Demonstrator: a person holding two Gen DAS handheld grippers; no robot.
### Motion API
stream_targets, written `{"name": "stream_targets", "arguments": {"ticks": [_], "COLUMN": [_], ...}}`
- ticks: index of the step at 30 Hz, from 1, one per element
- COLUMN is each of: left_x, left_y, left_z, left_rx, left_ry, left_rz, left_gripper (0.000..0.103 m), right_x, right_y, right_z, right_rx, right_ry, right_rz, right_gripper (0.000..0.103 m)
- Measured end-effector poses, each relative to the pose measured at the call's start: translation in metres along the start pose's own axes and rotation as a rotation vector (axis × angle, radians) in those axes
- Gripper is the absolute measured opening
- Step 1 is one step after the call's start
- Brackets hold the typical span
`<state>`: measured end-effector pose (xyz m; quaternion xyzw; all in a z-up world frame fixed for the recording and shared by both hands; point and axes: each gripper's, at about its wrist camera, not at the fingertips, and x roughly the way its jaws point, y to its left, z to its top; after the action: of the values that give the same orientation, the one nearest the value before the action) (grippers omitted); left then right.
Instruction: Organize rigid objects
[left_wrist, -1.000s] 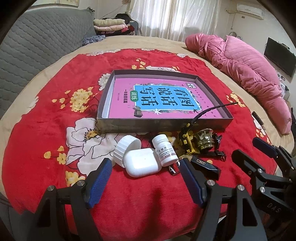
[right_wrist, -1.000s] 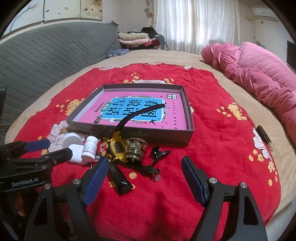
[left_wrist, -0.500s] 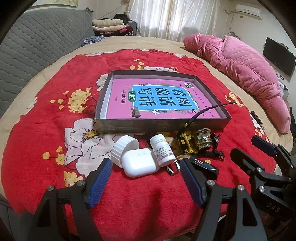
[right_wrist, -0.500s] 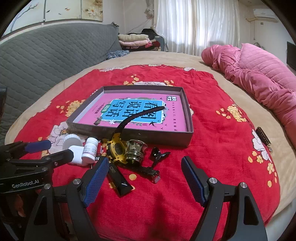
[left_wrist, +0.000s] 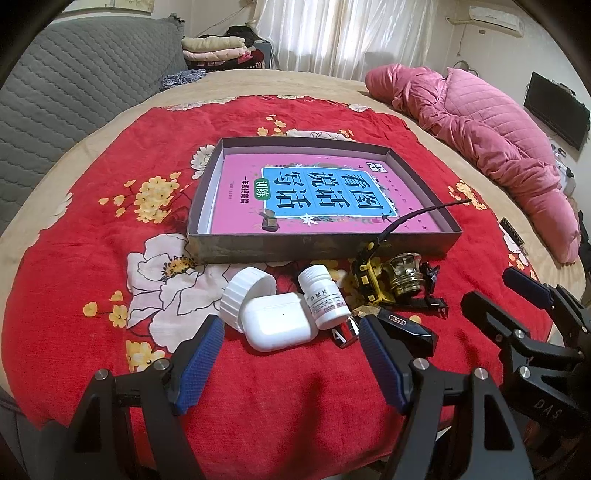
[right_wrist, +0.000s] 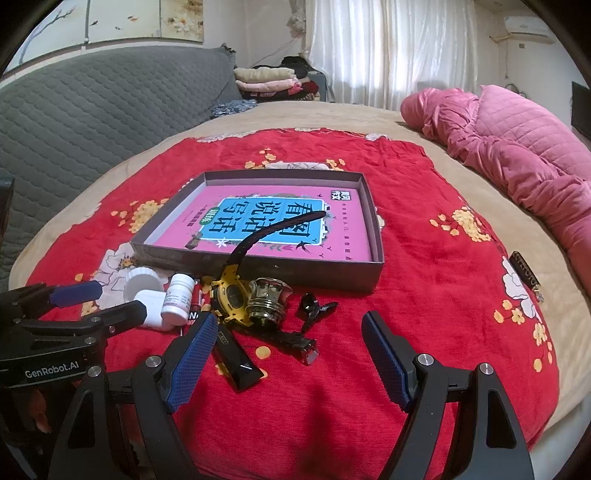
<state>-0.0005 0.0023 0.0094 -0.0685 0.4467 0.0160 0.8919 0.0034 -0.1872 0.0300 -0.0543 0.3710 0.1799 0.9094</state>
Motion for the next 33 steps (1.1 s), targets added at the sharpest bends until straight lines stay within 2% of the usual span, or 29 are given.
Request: {"name": "stream_targets", "arguments": {"ticks": [20, 33], "left_x": [0.005, 0.011], "left_y": [0.009, 0.024], "left_z": [-0.001, 0.0], "left_rx": [-0.022, -0.047], "left_ry": [0.017, 0.03], "left_rz": [-0.003, 0.023], "left_gripper": [0.075, 0.075], "right_x": [0.002, 0.005], "right_y": [-0.003, -0.009], "right_z": [-0.001, -0.002], "right_rx": [0.012, 0.032], "right_ry": [0.009, 0.013], "right_rz": [0.0, 0.002], "right_gripper": [0.081, 0.081]}}
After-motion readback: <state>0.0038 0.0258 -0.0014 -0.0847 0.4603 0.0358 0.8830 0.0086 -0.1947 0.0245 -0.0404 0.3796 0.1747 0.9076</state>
